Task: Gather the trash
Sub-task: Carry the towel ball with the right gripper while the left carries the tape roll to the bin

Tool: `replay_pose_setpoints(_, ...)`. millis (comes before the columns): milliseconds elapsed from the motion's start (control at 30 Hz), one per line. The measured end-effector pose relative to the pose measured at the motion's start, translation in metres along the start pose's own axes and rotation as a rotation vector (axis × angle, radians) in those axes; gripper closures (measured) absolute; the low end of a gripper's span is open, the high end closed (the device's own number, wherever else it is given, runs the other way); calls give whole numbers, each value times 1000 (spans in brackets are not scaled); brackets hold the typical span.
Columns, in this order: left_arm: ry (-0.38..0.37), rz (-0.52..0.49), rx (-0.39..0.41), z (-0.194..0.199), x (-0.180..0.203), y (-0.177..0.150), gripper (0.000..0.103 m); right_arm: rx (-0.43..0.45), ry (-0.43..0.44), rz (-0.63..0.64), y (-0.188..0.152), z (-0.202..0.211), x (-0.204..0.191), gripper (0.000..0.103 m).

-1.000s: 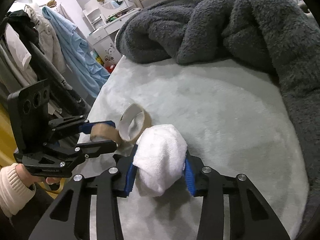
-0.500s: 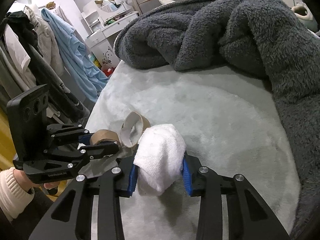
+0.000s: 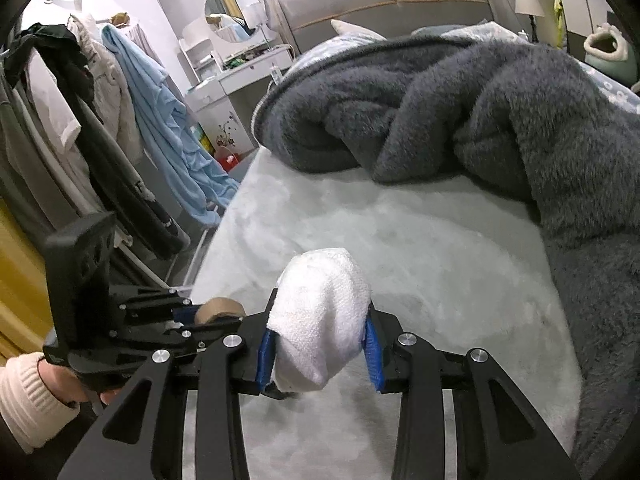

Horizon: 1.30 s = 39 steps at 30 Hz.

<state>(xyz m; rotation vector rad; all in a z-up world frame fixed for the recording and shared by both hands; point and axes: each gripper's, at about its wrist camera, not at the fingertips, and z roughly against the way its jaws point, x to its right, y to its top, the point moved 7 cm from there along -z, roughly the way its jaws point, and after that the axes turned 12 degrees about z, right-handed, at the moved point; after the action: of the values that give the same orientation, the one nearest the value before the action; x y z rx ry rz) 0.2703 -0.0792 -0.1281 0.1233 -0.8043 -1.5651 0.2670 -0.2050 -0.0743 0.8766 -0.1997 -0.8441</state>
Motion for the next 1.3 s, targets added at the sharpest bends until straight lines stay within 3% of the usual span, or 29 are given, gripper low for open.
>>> replay_pose_setpoints(667, 139, 96, 129, 89, -16, -39, 82, 6, -3, 25, -12, 8, -45, 66)
replay_pose_setpoints(1300, 243, 224, 107, 117, -63, -80, 82, 4, 10, 92, -21, 7, -116, 66)
